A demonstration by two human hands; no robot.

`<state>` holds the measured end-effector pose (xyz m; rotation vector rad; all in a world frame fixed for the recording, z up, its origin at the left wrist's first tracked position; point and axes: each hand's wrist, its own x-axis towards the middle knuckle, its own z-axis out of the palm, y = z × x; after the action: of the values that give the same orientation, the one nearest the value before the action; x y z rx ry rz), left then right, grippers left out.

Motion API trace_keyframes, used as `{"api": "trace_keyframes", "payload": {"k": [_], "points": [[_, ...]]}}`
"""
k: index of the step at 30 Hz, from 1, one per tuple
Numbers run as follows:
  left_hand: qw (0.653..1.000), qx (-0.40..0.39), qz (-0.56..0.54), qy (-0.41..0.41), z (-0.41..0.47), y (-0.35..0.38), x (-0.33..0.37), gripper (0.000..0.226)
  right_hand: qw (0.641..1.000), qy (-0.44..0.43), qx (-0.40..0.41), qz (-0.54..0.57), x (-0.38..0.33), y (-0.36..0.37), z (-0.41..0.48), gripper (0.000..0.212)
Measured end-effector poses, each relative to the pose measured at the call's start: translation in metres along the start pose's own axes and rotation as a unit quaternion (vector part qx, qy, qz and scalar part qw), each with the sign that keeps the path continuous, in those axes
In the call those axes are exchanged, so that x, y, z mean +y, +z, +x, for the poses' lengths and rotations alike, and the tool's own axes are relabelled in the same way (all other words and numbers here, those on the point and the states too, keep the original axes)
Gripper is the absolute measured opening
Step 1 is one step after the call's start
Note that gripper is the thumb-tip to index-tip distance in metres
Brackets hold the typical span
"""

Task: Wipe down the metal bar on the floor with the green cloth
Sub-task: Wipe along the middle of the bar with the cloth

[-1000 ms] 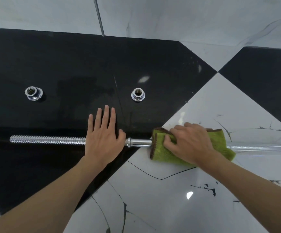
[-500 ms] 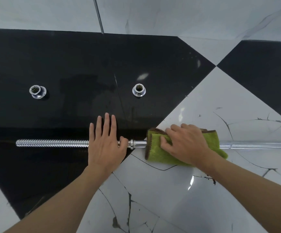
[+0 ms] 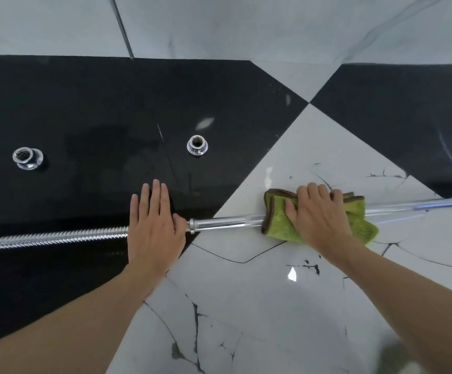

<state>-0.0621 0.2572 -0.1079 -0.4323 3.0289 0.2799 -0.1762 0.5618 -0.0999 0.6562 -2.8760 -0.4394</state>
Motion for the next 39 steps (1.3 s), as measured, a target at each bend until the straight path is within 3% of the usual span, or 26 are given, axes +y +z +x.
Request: {"api": "trace_keyframes", "payload": {"k": [4,7,9,12,17,20,23,28,32,36,39], "points": [[0.985,0.045,-0.070,0.149,0.001,-0.004,0.051,0.050,0.998,-0.002,0.019,0.064,0.006,0.010,-0.003,0.045],[0.980,0.020,-0.066,0.187,0.004,0.014,0.104,0.051,0.988,-0.038,0.037,0.147,0.018,0.023,-0.007,0.044],[0.989,-0.004,-0.026,0.147,0.001,0.027,0.132,0.054,0.982,-0.065,0.044,0.172,0.029,0.029,-0.008,0.043],[1.000,-0.010,0.010,0.001,-0.006,0.037,0.158,0.059,0.977,-0.086,0.050,0.187,0.056,0.037,-0.008,0.043],[0.987,-0.040,-0.004,-0.157,-0.002,0.038,0.189,0.071,0.975,-0.089,0.043,0.199,0.141,0.063,-0.015,0.042],[0.987,-0.080,0.021,-0.137,0.010,0.033,0.188,0.074,0.978,-0.080,0.048,0.185,0.203,0.077,-0.018,0.042],[0.993,-0.062,0.059,-0.079,0.019,0.035,0.181,0.071,0.979,-0.069,0.054,0.185,0.232,0.088,-0.012,0.041],[0.997,-0.017,0.062,-0.053,0.035,0.045,0.177,0.067,0.974,-0.075,0.099,0.188,0.197,0.090,-0.002,0.034],[0.997,0.018,0.050,-0.056,0.048,0.046,0.176,0.067,0.970,-0.077,0.093,0.213,0.123,0.070,0.013,0.035],[0.998,0.016,0.031,-0.052,0.064,0.047,0.172,0.069,0.965,-0.088,0.101,0.226,0.049,0.048,0.032,0.037],[0.999,0.018,0.016,-0.044,0.075,0.047,0.170,0.068,0.965,-0.094,0.106,0.221,0.042,0.045,0.042,0.039]]}}
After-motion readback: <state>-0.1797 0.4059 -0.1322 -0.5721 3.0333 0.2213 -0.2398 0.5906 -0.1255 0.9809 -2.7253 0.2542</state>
